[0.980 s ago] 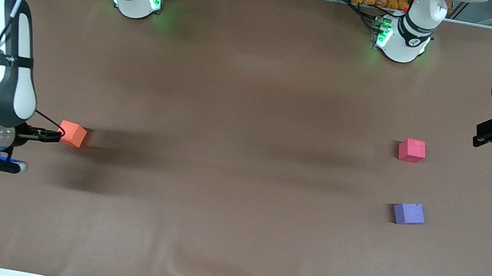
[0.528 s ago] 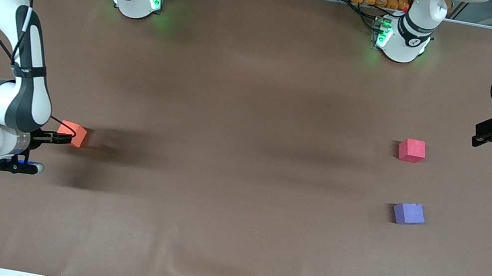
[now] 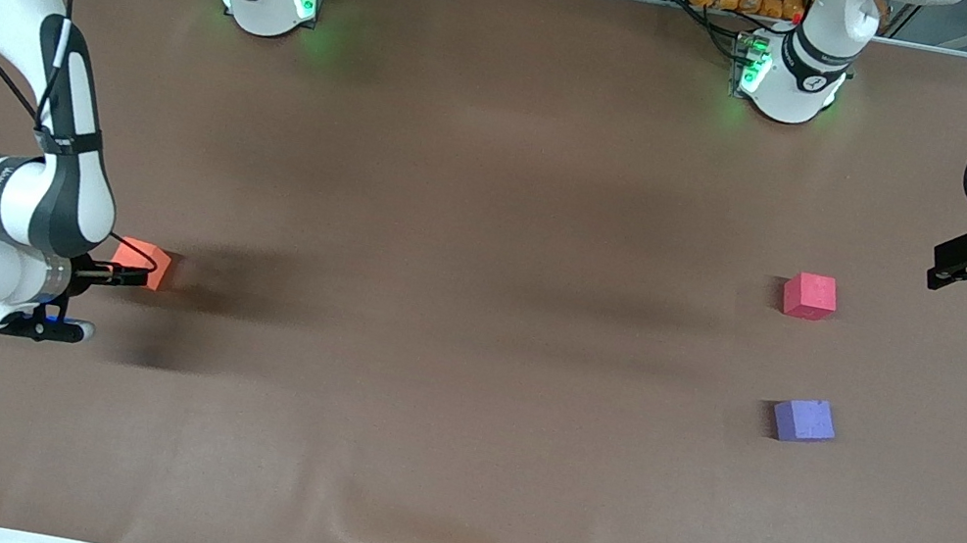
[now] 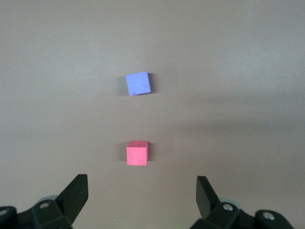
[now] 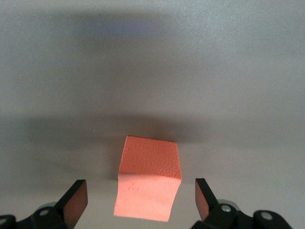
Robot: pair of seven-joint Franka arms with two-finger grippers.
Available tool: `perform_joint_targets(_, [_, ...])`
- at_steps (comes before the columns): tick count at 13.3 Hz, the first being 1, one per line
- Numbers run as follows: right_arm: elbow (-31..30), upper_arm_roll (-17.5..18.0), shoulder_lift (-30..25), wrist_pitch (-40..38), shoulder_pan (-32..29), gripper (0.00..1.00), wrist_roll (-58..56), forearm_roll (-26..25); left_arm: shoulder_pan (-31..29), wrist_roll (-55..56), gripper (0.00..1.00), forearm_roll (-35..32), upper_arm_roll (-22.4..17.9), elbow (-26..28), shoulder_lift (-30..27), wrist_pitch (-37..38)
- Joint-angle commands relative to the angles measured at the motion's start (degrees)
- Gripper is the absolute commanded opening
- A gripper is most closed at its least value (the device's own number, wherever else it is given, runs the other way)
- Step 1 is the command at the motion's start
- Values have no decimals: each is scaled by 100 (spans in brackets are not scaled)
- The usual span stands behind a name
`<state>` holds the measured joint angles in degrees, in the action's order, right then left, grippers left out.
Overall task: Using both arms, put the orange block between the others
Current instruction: 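Lower the right gripper around the orange cube and close it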
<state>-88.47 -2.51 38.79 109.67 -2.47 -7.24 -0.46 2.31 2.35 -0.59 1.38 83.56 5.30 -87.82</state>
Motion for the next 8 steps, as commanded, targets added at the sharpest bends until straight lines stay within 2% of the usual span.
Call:
perform_joint_targets(1, [-574,14,-398,240,-7,100,-67,-7,-29,-6,100,-55,29,-41,15,63])
perform_joint_targets(5, [-627,-12,-556,-313,-278,100,-15,-16,-3,3,100,-55,29,-50,15,55])
perform_joint_targets(8, [-697,-3,-618,-350,-482,100,90,-7,-20,-6,100,-46,29,-50,15,55])
